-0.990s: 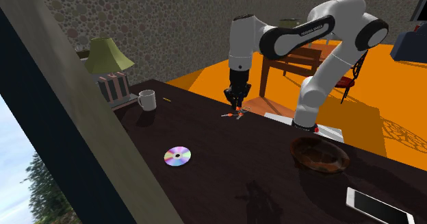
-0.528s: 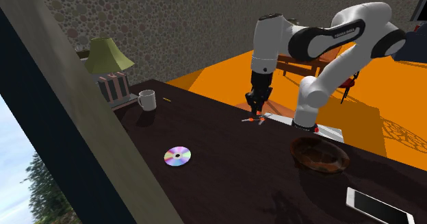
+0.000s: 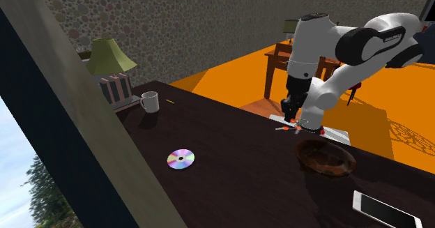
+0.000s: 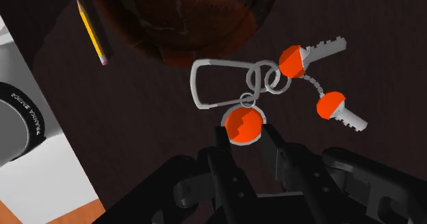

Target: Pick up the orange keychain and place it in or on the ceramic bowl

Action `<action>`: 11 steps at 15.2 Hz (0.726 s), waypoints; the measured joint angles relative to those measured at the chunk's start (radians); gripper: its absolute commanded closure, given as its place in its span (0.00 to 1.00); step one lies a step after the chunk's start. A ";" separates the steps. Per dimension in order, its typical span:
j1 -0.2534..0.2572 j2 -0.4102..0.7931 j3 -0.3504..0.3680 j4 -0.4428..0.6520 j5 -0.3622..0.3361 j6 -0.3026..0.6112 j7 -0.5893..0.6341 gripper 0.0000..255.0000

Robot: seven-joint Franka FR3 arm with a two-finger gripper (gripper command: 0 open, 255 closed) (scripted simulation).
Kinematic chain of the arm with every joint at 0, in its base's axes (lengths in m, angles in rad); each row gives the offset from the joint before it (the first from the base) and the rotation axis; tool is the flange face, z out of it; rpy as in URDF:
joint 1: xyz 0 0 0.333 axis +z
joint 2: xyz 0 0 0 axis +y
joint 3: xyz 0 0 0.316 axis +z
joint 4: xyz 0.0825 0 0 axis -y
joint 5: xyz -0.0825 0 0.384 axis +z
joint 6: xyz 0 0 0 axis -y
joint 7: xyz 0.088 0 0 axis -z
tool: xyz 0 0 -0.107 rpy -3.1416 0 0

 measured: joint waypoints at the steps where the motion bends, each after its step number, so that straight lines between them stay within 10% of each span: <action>1: 0.018 -0.020 0.008 -0.006 0.015 -0.010 0.019 1.00; 11: 0.170 -0.176 0.076 -0.020 0.134 -0.114 0.198 1.00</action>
